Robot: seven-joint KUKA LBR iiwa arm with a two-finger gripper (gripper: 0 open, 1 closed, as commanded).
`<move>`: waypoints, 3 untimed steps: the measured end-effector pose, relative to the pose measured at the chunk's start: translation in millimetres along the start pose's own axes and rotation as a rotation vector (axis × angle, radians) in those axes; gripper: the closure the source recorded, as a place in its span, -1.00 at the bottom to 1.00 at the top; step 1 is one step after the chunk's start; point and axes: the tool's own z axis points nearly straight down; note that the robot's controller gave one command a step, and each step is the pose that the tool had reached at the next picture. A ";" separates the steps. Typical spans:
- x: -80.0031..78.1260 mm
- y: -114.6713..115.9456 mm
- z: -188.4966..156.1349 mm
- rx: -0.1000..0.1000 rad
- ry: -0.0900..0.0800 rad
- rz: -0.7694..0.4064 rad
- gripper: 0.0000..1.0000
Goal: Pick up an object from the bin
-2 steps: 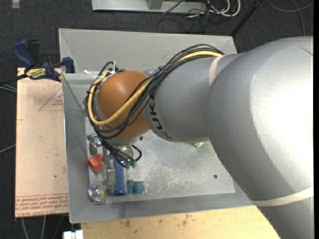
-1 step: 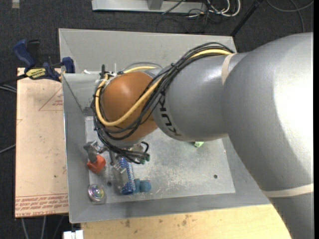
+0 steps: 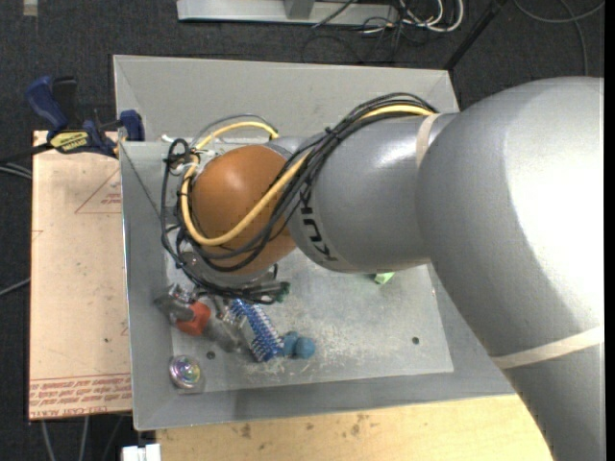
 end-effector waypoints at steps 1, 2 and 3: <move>-1.0 -0.9 -1.6 0.000 -0.003 0.005 -1.00; -1.6 -0.2 -0.9 0.000 -0.005 0.004 1.00; -4.0 -0.7 -42.2 -0.002 0.000 0.007 1.00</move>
Offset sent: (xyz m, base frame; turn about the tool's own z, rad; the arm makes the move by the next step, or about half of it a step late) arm 0.0000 0.0000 0.0000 0.0000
